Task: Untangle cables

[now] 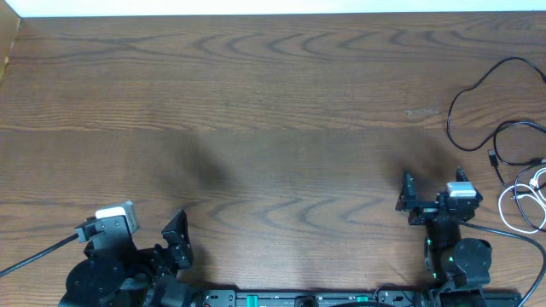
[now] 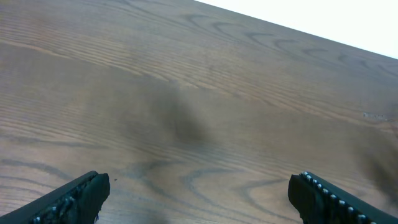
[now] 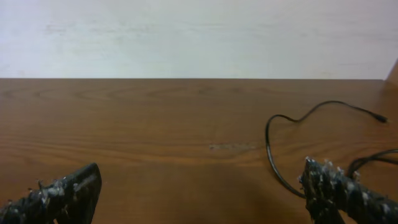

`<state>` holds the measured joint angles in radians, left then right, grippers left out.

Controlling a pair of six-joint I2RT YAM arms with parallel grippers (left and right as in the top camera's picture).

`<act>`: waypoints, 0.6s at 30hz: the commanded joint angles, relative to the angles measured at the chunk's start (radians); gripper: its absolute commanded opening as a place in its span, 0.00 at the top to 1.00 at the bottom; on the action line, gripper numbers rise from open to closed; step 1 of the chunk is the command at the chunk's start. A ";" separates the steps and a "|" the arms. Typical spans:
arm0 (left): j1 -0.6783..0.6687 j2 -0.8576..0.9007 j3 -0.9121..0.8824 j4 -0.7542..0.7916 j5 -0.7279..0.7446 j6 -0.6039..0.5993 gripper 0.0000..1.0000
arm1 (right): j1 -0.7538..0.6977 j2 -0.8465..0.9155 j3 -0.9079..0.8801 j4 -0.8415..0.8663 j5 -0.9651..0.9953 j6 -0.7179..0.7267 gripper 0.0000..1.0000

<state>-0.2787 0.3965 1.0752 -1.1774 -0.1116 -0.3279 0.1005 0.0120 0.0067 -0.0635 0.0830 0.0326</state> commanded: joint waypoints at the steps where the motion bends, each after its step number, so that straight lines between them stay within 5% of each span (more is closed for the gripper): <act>1: 0.000 0.001 0.006 0.001 -0.013 0.012 0.03 | -0.016 -0.007 -0.002 -0.005 -0.008 -0.015 0.01; 18: 0.000 0.001 0.006 0.001 -0.012 0.012 0.03 | -0.038 -0.007 -0.002 -0.009 -0.034 -0.038 0.01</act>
<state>-0.2787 0.3965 1.0752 -1.1774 -0.1112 -0.3279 0.0692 0.0120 0.0067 -0.0666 0.0662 0.0120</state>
